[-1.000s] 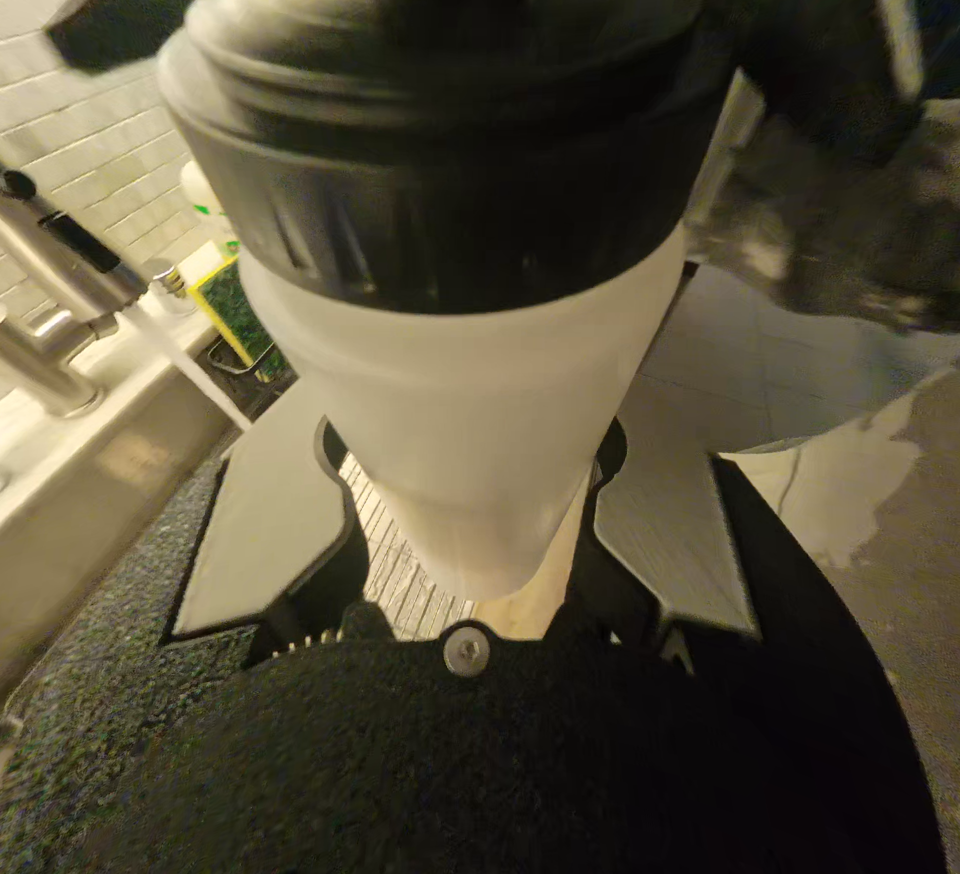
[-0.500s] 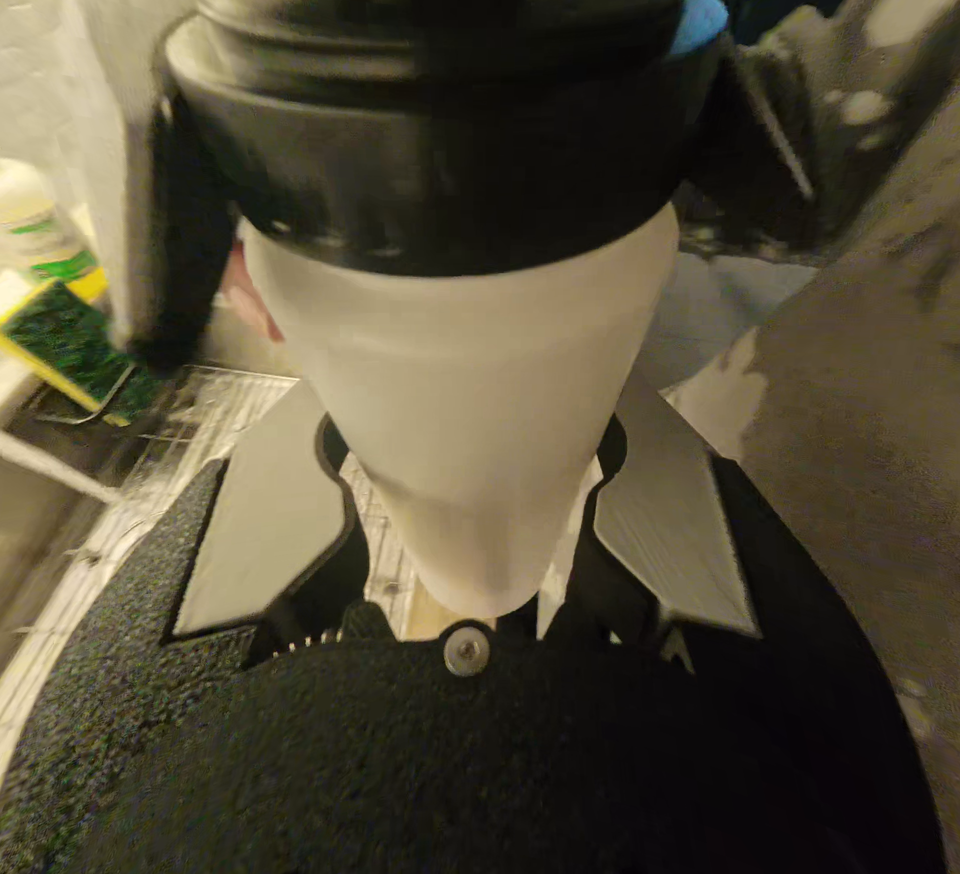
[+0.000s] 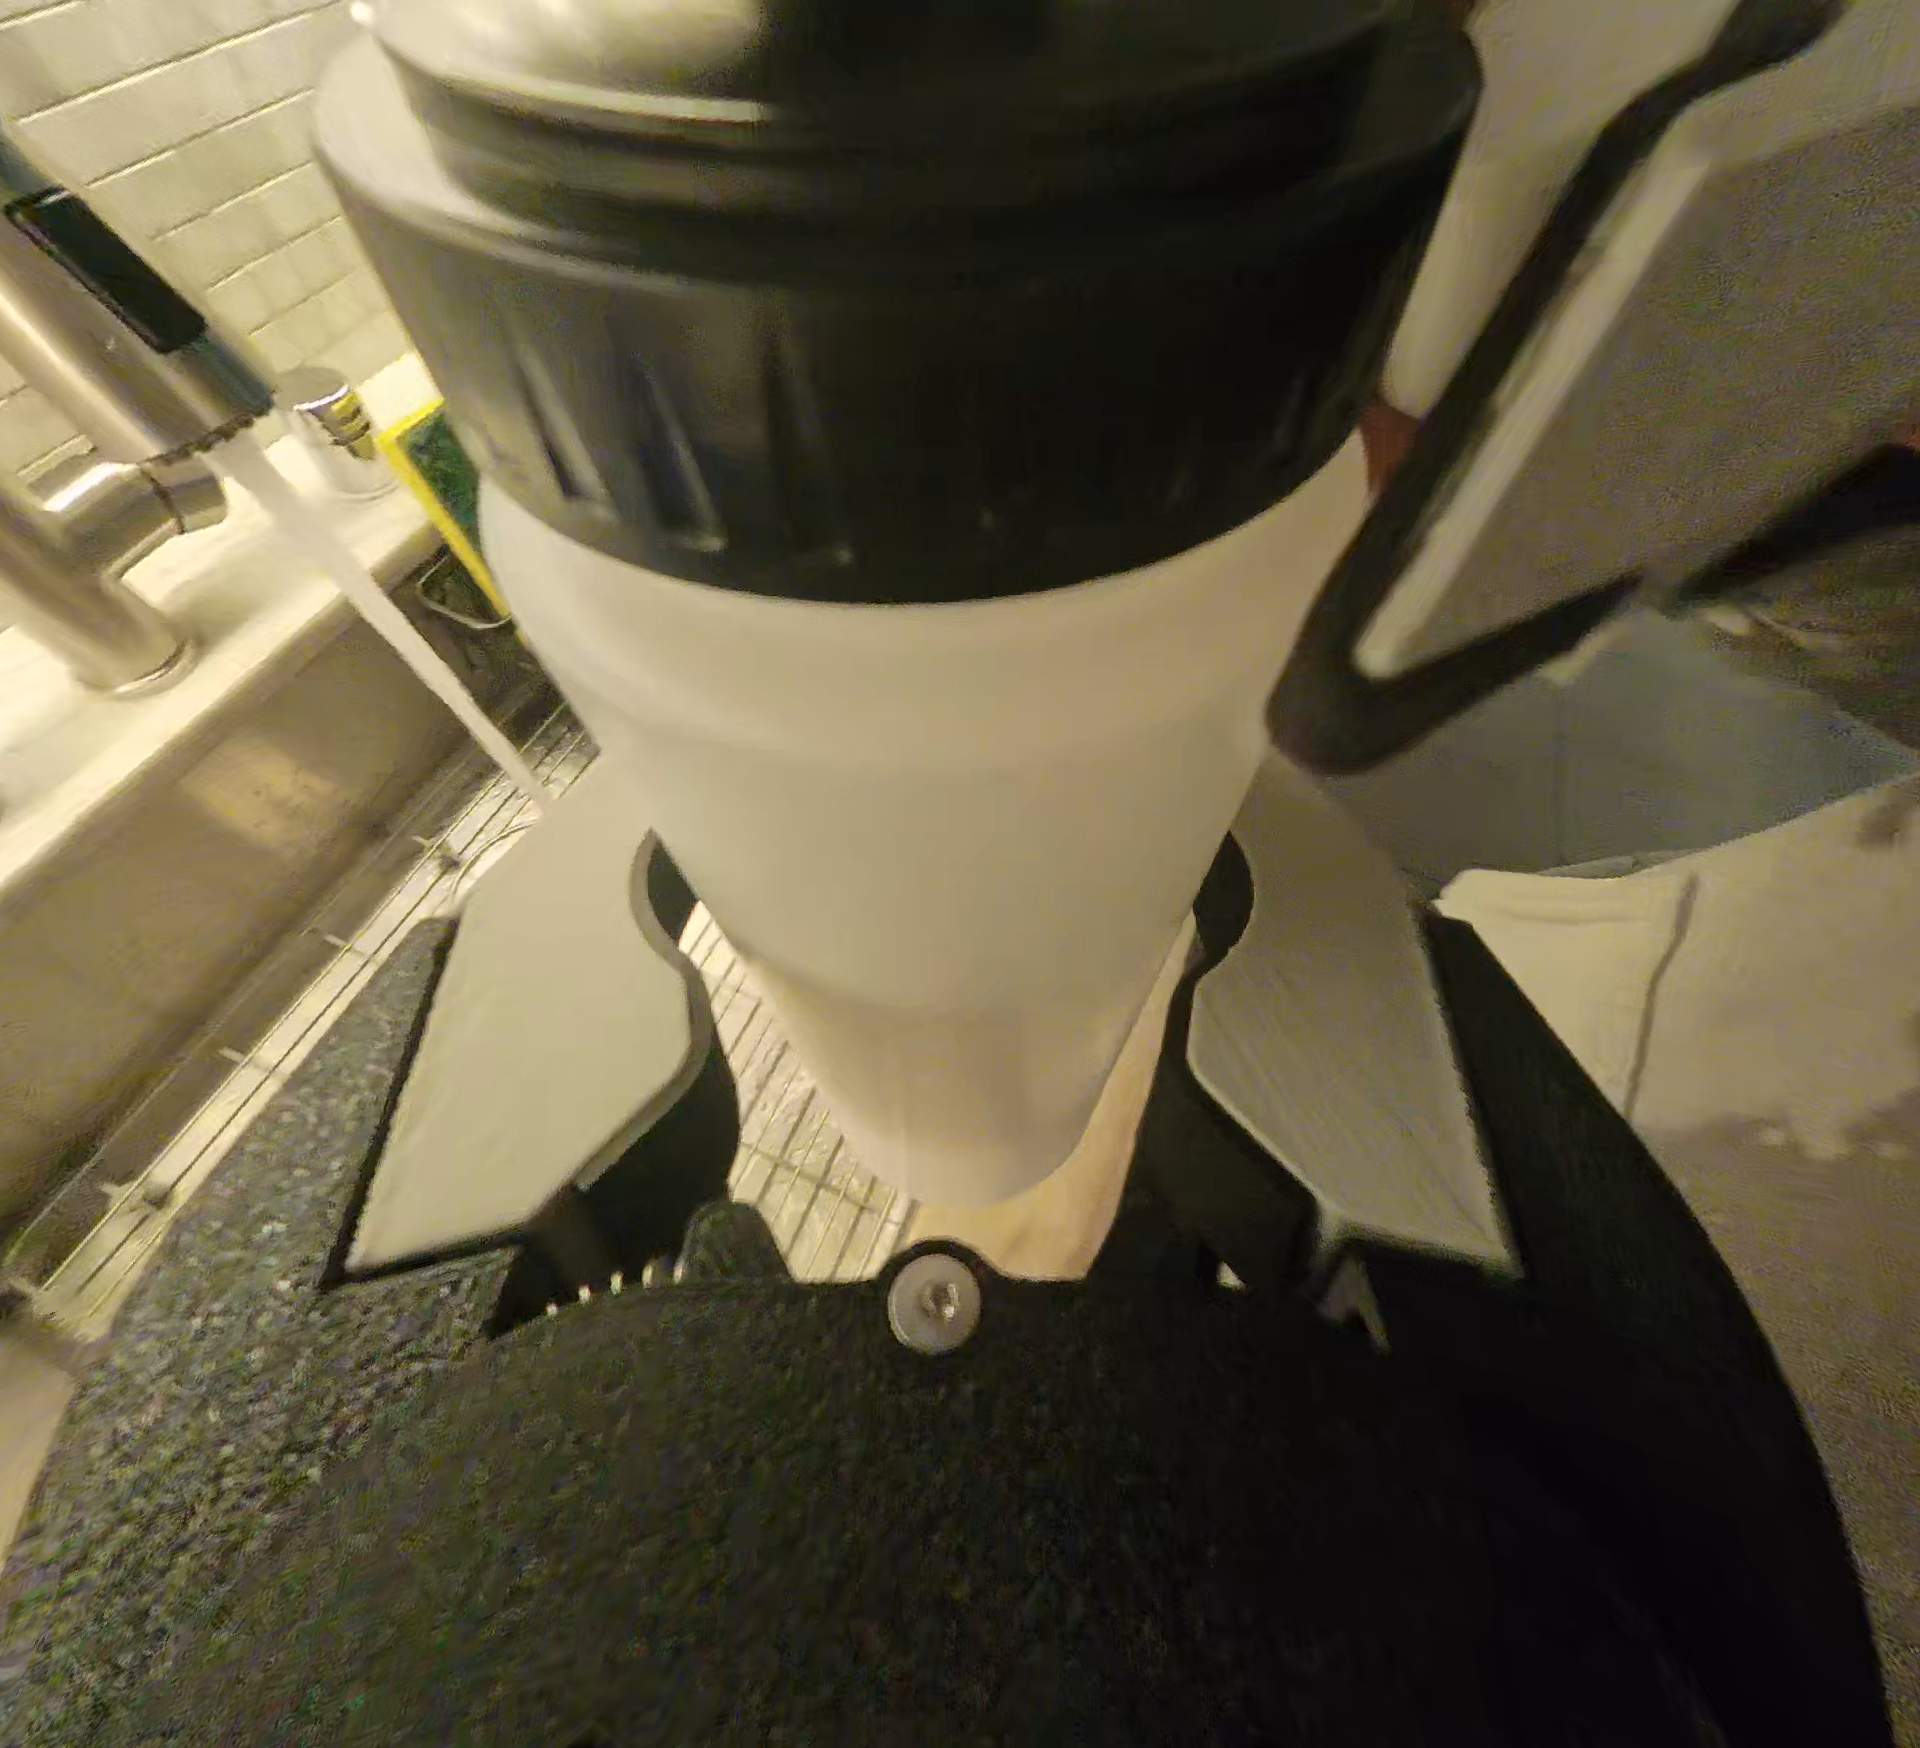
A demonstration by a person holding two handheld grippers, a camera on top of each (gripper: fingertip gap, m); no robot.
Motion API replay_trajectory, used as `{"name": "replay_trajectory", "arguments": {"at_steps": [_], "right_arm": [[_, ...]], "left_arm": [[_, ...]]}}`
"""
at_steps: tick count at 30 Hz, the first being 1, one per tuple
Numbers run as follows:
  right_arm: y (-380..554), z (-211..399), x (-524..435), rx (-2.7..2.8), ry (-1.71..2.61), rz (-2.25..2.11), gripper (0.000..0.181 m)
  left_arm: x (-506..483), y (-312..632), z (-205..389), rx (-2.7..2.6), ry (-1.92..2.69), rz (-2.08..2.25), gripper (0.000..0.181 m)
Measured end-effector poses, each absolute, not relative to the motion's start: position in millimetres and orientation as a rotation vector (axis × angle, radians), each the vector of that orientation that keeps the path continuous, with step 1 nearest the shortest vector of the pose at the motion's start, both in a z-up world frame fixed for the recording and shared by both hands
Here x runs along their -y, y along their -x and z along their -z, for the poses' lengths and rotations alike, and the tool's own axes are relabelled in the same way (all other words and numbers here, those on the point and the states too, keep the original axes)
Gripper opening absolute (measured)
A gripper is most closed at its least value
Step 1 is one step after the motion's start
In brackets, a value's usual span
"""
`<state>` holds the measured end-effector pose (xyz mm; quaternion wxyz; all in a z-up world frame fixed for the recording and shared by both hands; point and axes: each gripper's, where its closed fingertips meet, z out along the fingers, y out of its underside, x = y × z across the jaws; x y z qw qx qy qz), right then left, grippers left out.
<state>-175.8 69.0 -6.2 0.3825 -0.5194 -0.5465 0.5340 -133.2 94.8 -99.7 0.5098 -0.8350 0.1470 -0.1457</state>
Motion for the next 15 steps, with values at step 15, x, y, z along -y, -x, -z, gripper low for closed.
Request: {"name": "replay_trajectory", "arguments": {"at_steps": [15], "right_arm": [[135.1, -29.4, -29.1, 2.134, 0.438, -2.265, 0.075]], "left_arm": [[-72.6, 94.7, 68.0, -0.527, 1.901, 0.536, 0.096]]}}
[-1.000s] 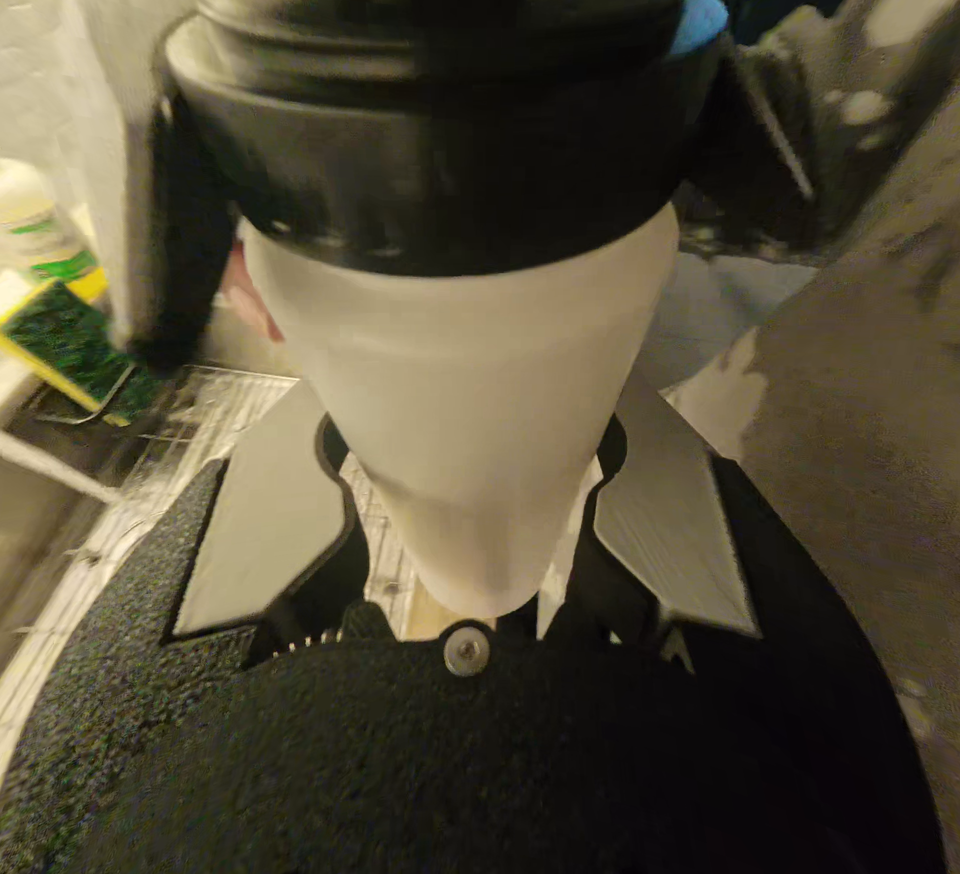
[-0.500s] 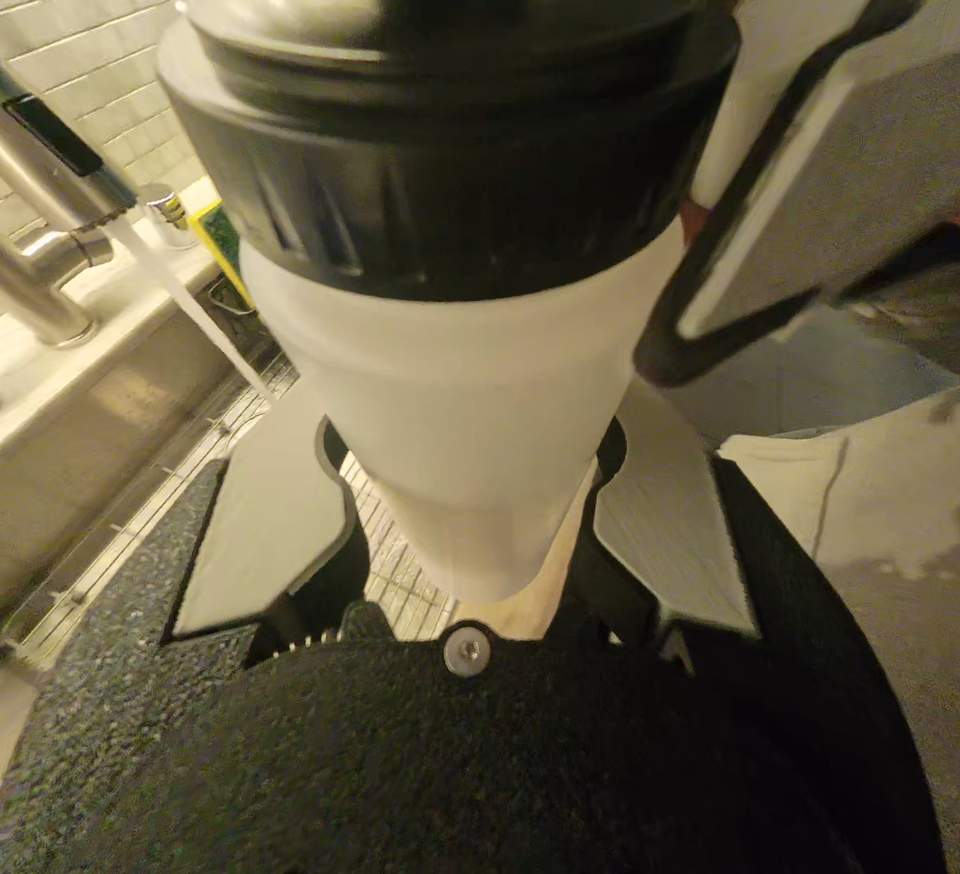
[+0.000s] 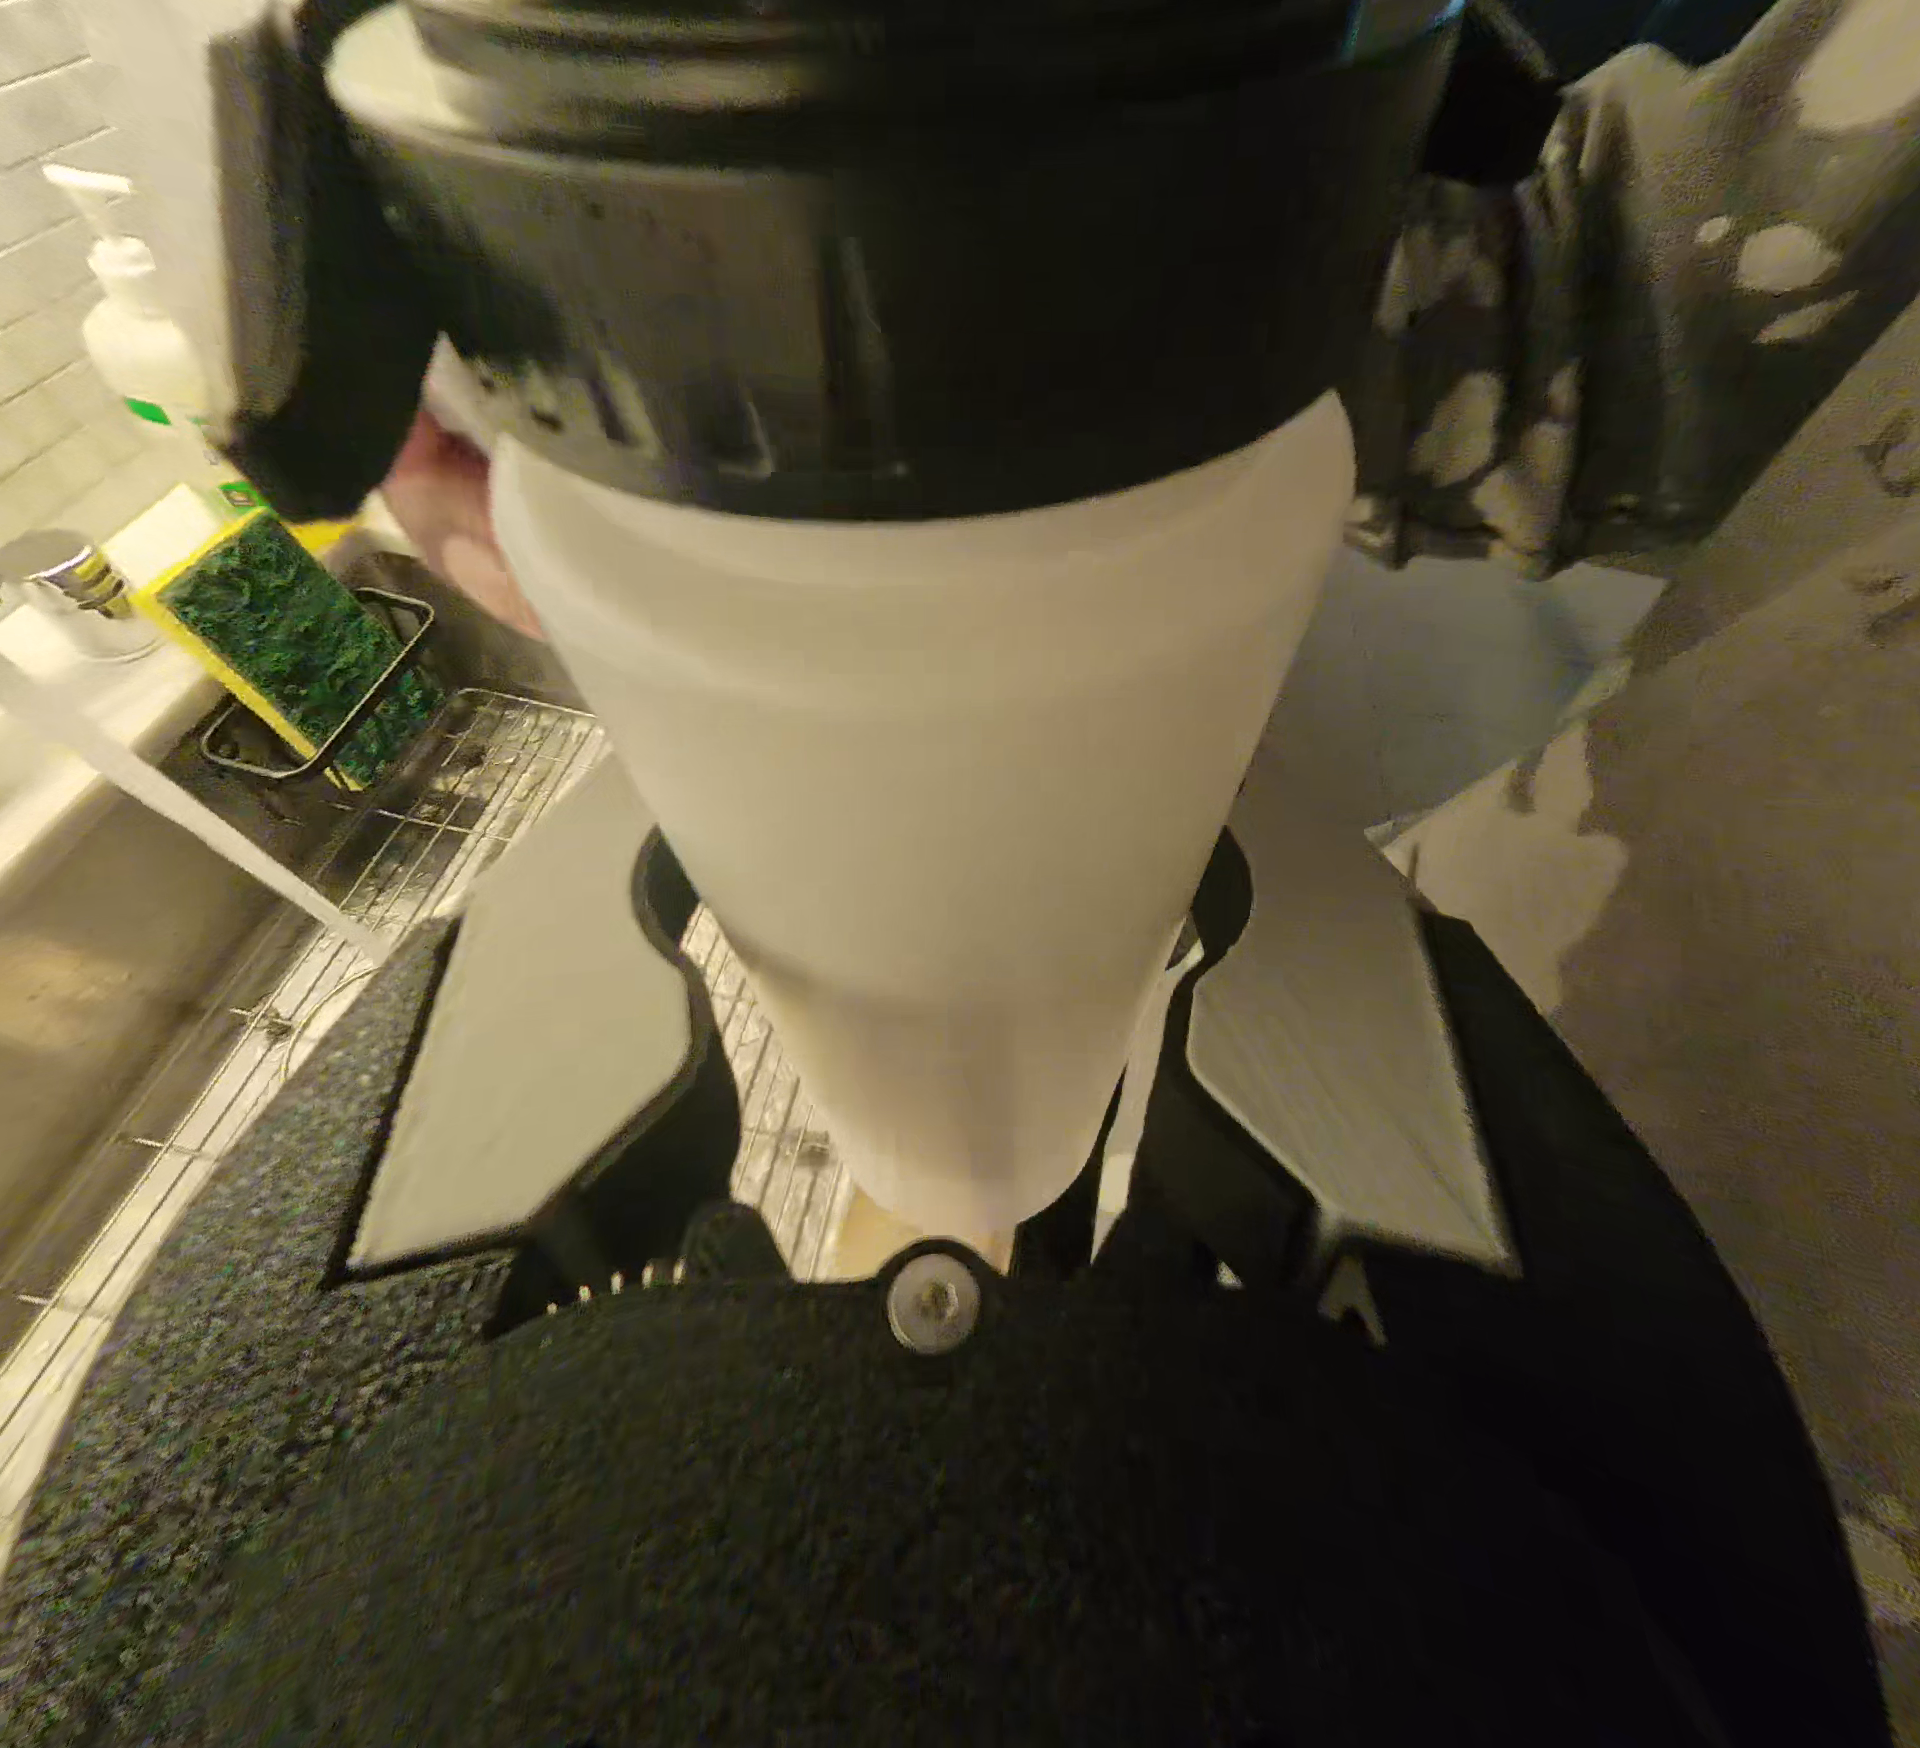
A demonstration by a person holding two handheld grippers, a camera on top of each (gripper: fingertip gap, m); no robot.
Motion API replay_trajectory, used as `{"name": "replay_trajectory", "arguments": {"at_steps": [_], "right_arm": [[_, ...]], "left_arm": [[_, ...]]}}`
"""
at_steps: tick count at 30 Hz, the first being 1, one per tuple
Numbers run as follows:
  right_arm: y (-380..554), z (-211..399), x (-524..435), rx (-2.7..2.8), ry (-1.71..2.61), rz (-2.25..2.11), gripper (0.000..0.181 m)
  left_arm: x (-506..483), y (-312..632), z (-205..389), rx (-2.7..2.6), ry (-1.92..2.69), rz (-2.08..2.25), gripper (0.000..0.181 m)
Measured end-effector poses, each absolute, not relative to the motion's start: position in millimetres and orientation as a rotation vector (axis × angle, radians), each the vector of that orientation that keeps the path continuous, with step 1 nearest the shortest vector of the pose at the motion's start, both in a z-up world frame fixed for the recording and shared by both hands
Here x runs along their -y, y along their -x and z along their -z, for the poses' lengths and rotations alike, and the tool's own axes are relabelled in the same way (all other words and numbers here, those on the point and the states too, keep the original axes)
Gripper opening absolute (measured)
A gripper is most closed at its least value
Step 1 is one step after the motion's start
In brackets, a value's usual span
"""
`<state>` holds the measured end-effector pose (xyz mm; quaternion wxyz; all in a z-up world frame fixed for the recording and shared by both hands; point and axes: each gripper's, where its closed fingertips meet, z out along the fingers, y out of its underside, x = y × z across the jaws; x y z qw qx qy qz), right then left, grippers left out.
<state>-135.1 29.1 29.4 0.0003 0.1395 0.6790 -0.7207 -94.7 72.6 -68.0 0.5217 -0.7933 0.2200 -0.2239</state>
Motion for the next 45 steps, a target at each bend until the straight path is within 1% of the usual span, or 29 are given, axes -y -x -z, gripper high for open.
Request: {"name": "replay_trajectory", "arguments": {"at_steps": [2, 3, 5, 8, 11, 12, 13, 14, 15, 23, 27, 32, 35, 37, 39, 40, 42, 45], "right_arm": [[147.0, -33.5, -32.6, -2.128, -0.581, 2.329, 0.078], [152.5, -36.2, -37.0, -2.126, -0.695, 2.392, 0.089], [160.6, -29.8, -45.7, -2.242, -0.975, 2.445, 0.098], [168.4, -15.8, -53.2, -2.415, -1.437, 2.414, 0.103], [177.4, -1.8, -55.6, -2.451, -1.813, 2.297, 0.098], [180.0, -0.3, -56.3, -2.423, -1.883, 2.290, 0.089], [180.3, 0.6, -53.1, -2.413, -1.867, 2.293, 0.079], [180.5, 0.4, -51.2, -2.408, -1.836, 2.304, 0.078], [180.7, -0.8, -51.6, -2.408, -1.816, 2.314, 0.078], [180.8, -26.8, -41.0, -2.198, -1.531, 2.612, 0.077], [185.1, -40.6, -33.3, -2.147, -1.437, 2.695, 0.077], [184.3, -43.9, -30.1, -2.127, -1.360, 2.733, 0.077], [174.0, -40.4, -24.1, -2.172, -1.165, 2.695, 0.078], [161.6, -35.2, -22.0, -2.174, -0.961, 2.608, 0.078], [152.5, -28.9, -25.6, -2.153, -0.858, 2.484, 0.079], [152.5, -27.9, -30.8, -2.137, -0.879, 2.443, 0.082], [162.9, -31.0, -46.3, -2.154, -1.080, 2.451, 0.092], [181.2, -26.0, -67.0, -2.295, -1.635, 2.461, 0.101]], "left_arm": [[-76.5, 100.9, 66.2, -0.482, 1.897, 0.528, 0.097], [-78.4, 105.7, 66.6, -0.460, 1.901, 0.512, 0.097], [-80.7, 113.9, 68.2, -0.413, 1.911, 0.498, 0.097], [-82.8, 121.2, 75.8, -0.376, 1.931, 0.486, 0.096], [-84.9, 120.4, 86.9, -0.389, 1.963, 0.474, 0.097], [-85.7, 119.1, 89.6, -0.398, 1.970, 0.471, 0.097], [-86.2, 117.4, 91.2, -0.407, 1.973, 0.469, 0.098], [-86.3, 116.0, 91.8, -0.411, 1.973, 0.474, 0.103], [-86.3, 115.3, 91.6, -0.410, 1.969, 0.479, 0.098], [-82.1, 118.5, 68.8, -0.363, 1.861, 0.495, 0.101], [-82.6, 120.9, 66.0, -0.343, 1.851, 0.470, 0.112], [-82.3, 123.4, 63.1, -0.347, 1.833, 0.452, 0.107], [-79.2, 116.7, 64.9, -0.393, 1.818, 0.475, 0.104], [-76.3, 107.5, 69.2, -0.435, 1.832, 0.510, 0.103], [-75.6, 99.6, 75.0, -0.458, 1.847, 0.547, 0.103], [-76.6, 98.7, 75.9, -0.446, 1.841, 0.566, 0.103], [-80.4, 105.6, 76.7, -0.399, 1.842, 0.560, 0.103], [-90.2, 129.7, 80.6, -0.302, 1.870, 0.427, 0.103]]}}
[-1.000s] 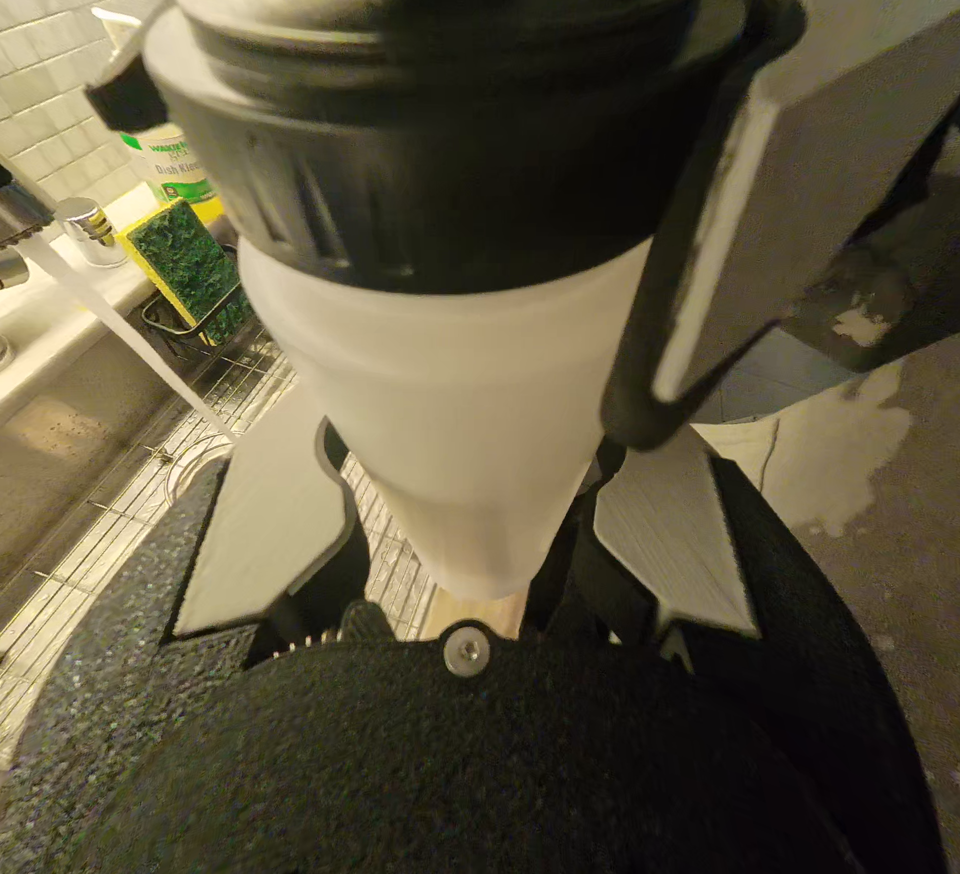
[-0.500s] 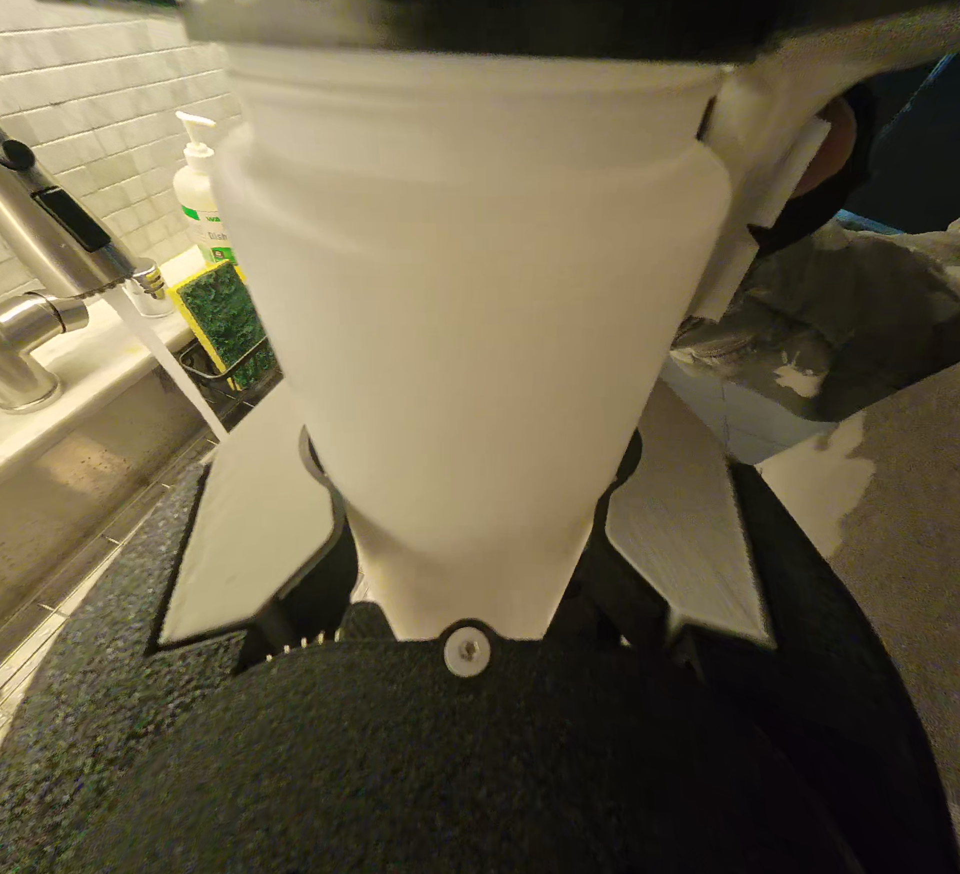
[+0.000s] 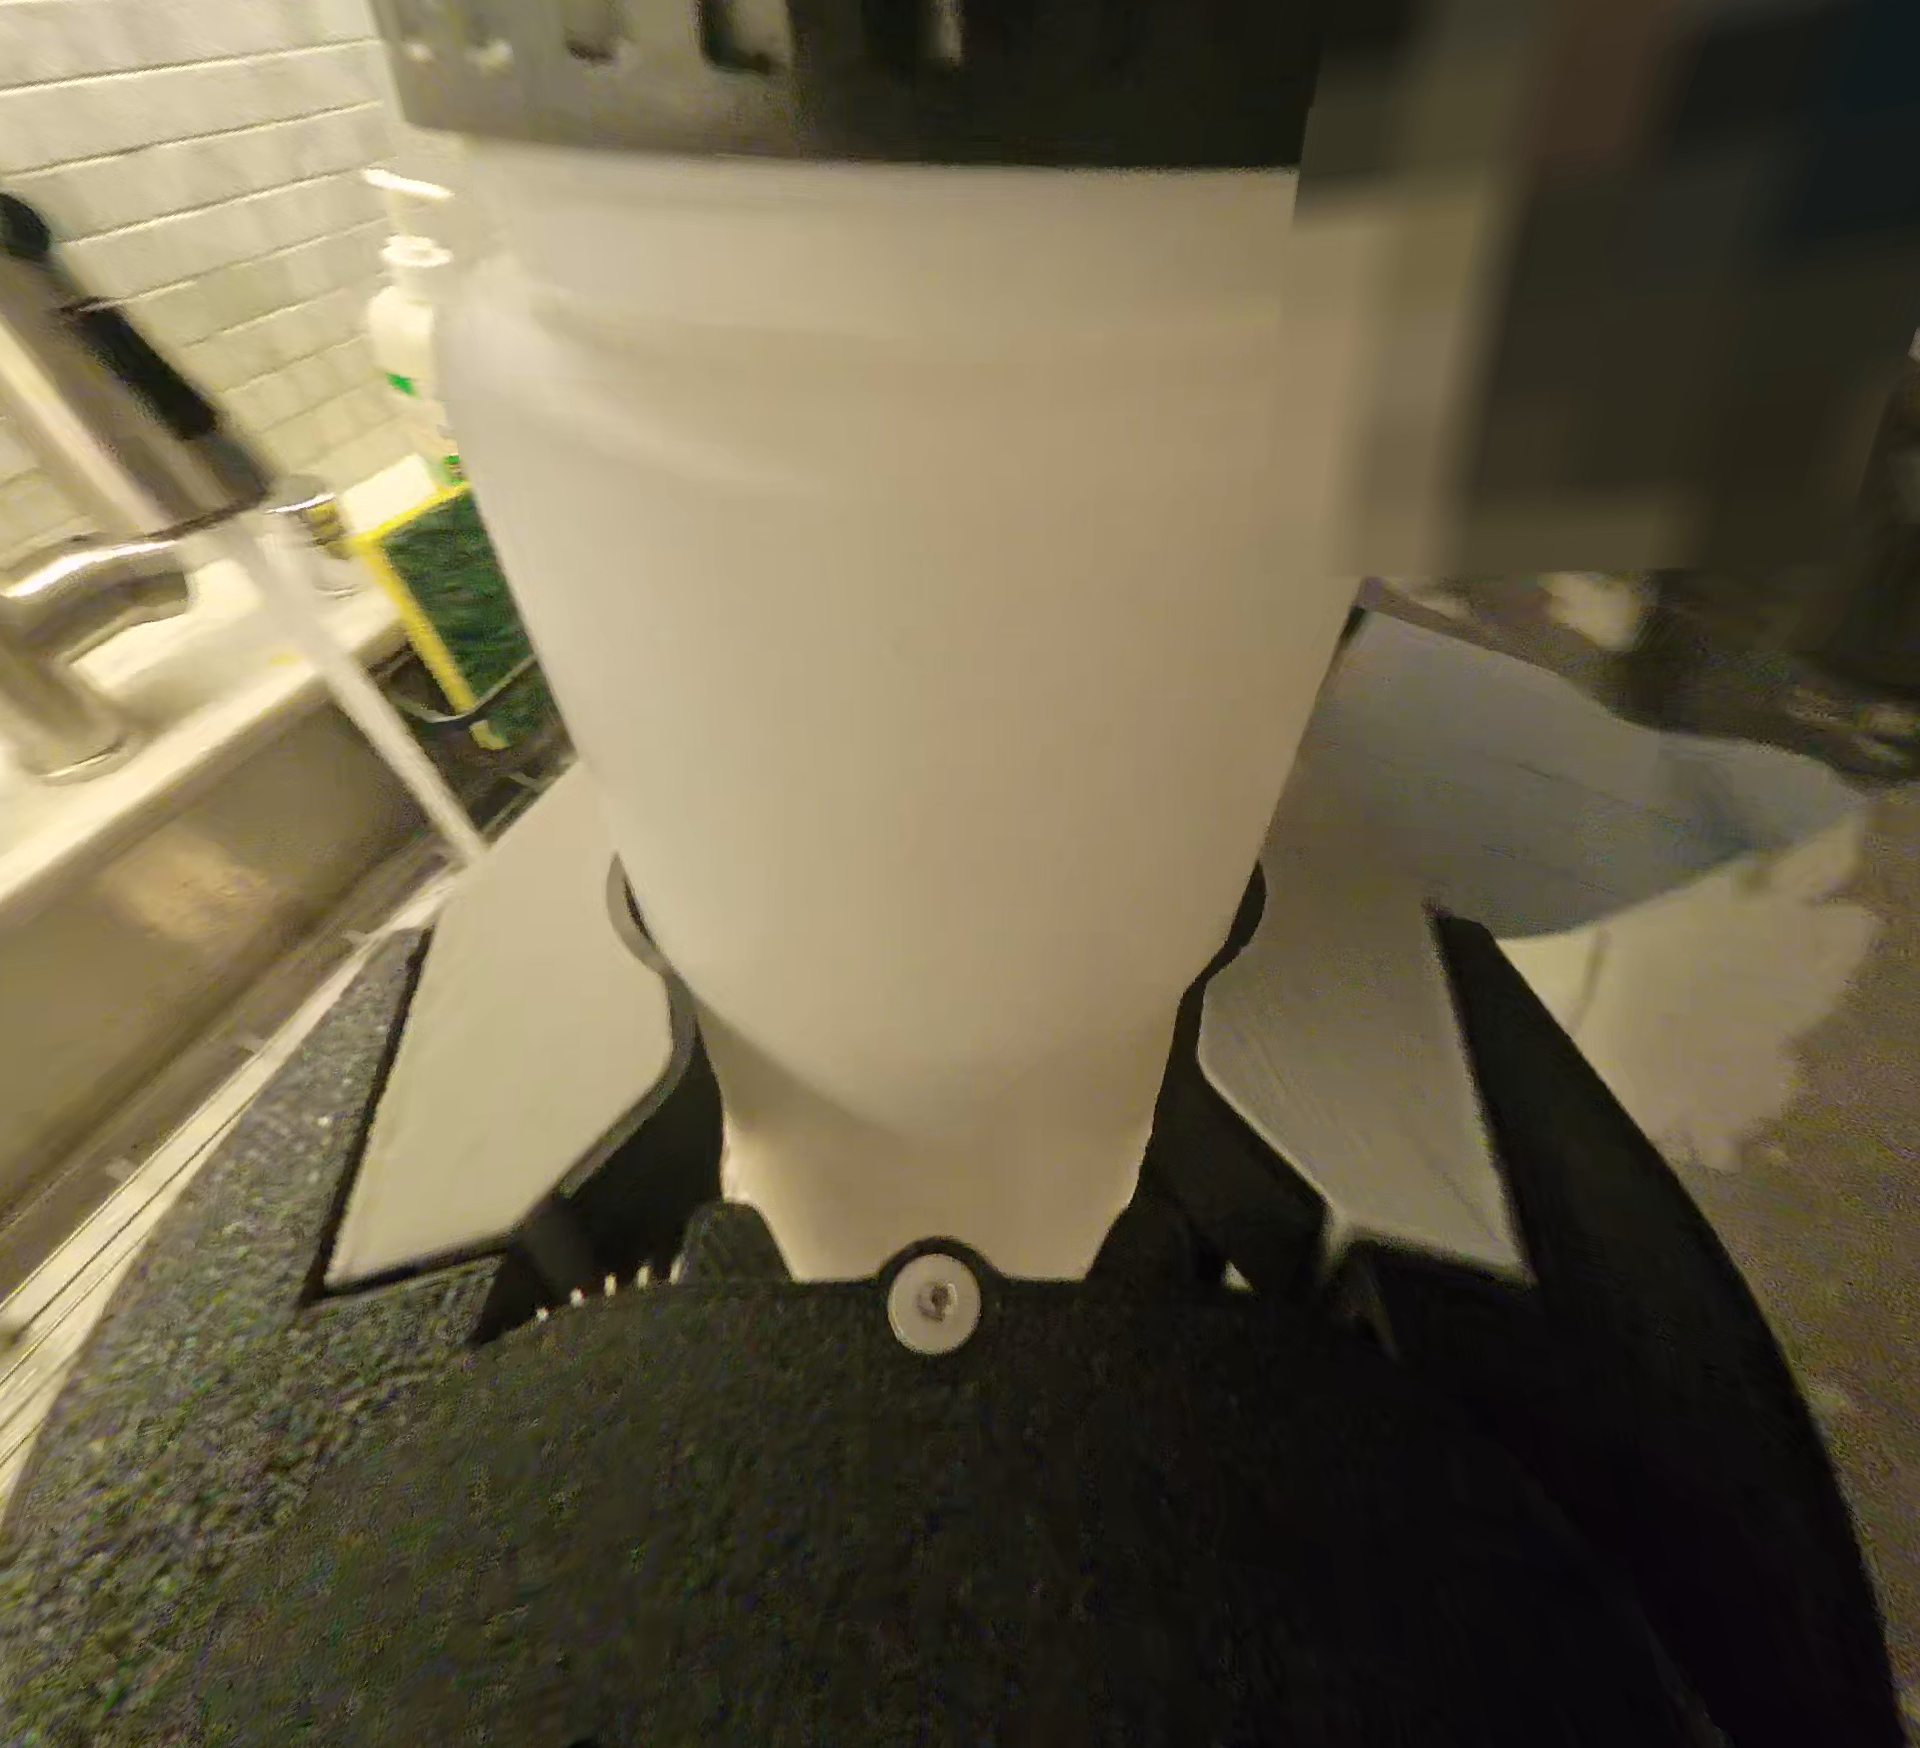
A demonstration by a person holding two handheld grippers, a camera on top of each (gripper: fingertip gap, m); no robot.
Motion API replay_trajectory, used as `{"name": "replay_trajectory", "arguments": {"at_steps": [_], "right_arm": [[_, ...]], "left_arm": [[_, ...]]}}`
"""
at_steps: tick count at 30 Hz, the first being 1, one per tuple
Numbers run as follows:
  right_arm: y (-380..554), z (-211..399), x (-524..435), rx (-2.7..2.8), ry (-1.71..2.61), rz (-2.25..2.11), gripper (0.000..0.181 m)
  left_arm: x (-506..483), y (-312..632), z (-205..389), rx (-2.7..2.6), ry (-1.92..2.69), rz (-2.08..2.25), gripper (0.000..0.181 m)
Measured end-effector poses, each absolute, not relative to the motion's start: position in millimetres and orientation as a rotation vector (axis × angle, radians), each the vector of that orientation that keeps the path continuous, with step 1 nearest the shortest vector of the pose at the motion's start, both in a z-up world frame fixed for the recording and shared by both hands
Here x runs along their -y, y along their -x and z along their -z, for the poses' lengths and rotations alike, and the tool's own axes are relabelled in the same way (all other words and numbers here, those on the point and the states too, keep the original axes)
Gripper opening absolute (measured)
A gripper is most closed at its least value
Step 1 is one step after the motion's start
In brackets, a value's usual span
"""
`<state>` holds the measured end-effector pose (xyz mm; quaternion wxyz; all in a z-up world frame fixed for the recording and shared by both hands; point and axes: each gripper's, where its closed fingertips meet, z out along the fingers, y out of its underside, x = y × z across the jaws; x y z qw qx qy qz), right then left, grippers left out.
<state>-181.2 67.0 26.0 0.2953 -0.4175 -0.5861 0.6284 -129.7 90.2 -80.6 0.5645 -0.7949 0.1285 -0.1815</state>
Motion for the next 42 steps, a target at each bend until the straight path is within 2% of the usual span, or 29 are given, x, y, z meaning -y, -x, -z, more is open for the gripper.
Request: {"name": "replay_trajectory", "arguments": {"at_steps": [4, 8, 10, 14, 17, 19, 24, 28, 32, 34, 38, 42], "right_arm": [[190.7, -12.5, -71.7, 1.290, 1.347, -1.430, 0.091], [199.7, -5.5, -60.1, 1.407, 1.347, -1.457, 0.079], [195.2, -9.8, -49.7, 1.588, 1.206, -1.532, 0.079], [153.8, -24.8, -16.7, 2.021, 0.661, -1.842, 0.079], [133.5, -35.3, -6.7, 2.209, 0.454, -2.028, 0.079], [139.7, -40.1, -10.2, 2.196, 0.497, -2.028, 0.079], [163.9, -42.1, -37.4, 1.811, 0.863, -1.755, 0.102], [173.8, -27.2, -55.2, 1.449, 1.226, -1.483, 0.099], [176.5, -14.2, -56.8, 1.251, 1.412, -1.344, 0.091], [178.9, -8.8, -64.8, 1.216, 1.433, -1.262, 0.076], [180.4, -8.9, -57.9, 1.354, 1.369, -1.404, 0.075], [164.8, -19.2, -35.6, 1.681, 0.983, -1.678, 0.076]], "left_arm": [[-99.7, 151.6, 88.2, -0.207, 1.902, 0.269, 0.104], [-101.8, 145.9, 90.1, -0.232, 1.906, 0.234, 0.103], [-99.2, 142.1, 85.3, -0.259, 1.888, 0.279, 0.103], [-80.3, 107.8, 70.2, -0.477, 1.818, 0.470, 0.103], [-67.6, 82.5, 57.7, -0.572, 1.765, 0.642, 0.104], [-70.3, 83.6, 52.6, -0.543, 1.753, 0.646, 0.104], [-88.2, 119.1, 60.5, -0.339, 1.800, 0.495, 0.104], [-93.1, 132.4, 70.7, -0.269, 1.812, 0.433, 0.104], [-98.2, 133.8, 83.9, -0.281, 1.847, 0.362, 0.104], [-99.7, 132.6, 87.7, -0.294, 1.857, 0.333, 0.104], [-97.5, 133.6, 88.8, -0.305, 1.860, 0.339, 0.104], [-84.1, 117.5, 81.4, -0.405, 1.831, 0.450, 0.104]]}}
